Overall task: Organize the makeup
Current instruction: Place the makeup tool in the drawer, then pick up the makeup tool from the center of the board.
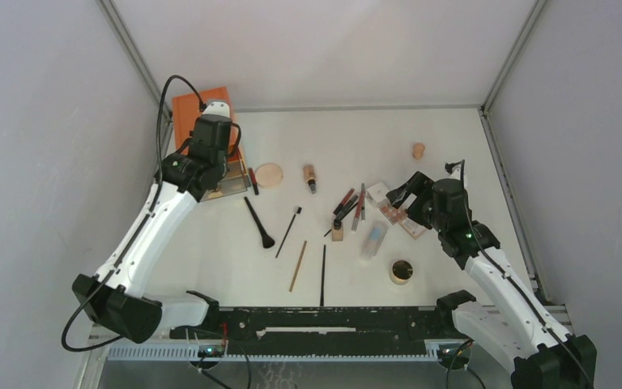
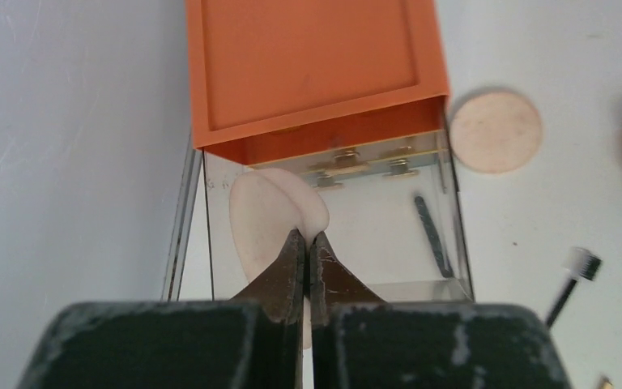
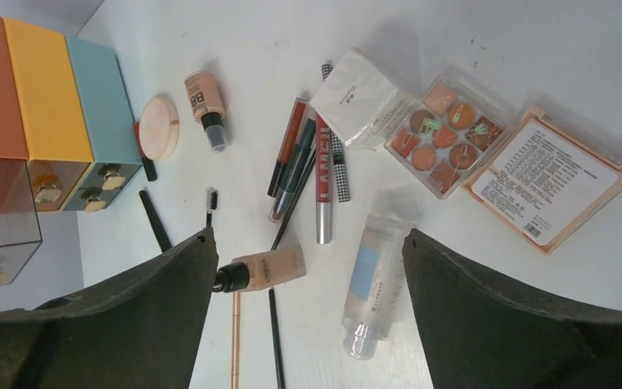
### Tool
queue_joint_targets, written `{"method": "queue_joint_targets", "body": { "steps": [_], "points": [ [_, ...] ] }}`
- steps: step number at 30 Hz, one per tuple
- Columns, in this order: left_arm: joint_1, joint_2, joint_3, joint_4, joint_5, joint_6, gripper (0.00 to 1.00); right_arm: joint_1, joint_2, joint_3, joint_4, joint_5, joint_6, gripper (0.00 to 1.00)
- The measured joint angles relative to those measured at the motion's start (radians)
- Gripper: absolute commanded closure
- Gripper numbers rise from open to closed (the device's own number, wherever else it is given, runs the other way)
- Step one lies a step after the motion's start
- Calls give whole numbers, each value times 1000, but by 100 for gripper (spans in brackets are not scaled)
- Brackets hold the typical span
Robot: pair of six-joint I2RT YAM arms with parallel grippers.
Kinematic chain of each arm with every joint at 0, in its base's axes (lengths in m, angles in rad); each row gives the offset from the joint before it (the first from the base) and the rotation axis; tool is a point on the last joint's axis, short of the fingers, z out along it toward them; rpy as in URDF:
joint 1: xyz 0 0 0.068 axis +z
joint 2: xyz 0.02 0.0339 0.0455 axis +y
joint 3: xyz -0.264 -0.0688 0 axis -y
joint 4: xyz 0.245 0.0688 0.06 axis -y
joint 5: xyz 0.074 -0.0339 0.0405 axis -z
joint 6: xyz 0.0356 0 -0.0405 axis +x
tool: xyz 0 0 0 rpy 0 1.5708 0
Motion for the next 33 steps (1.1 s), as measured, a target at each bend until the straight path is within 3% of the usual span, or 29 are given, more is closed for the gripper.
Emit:
{"method": "queue_joint_targets", "body": {
  "steps": [4, 5, 6, 7, 8, 15, 18, 20, 25, 29, 33],
  "points": [
    [59, 52, -21, 21, -8, -10, 97, 0, 3, -1, 10, -15, 8, 8],
    [68, 68, -23, 31, -13, -15, 81, 0, 2, -1, 11, -14, 10, 8],
    [72, 80, -23, 38, -19, -17, 41, 0, 0, -1, 10, -13, 11, 8],
    [74, 97, -23, 43, -34, -24, 8, 0, -3, -1, 8, -10, 13, 7],
    [75, 113, -21, 42, -51, -30, 1, 0, -8, -1, 5, -6, 14, 7],
    [75, 132, -11, 32, -90, -58, 0, 0, -56, -1, -31, 55, 14, 7],
    [70, 31, -26, 96, -12, -51, 0, 0, -75, -1, -43, 106, 11, 7],
    [52, -57, -29, 135, 42, -50, 0, 0, -89, -1, -57, 164, 14, 2],
    [-80, -159, -13, 206, 168, -50, 0, -39, -87, 12, -141, 303, 13, 0],
    [-224, -117, -14, 243, 247, -49, 0, -165, 81, 137, -201, 282, -19, 0],
    [-269, -62, -21, 238, 318, -49, 0, -198, 363, 350, -206, 257, -93, 0]
  ]
}}
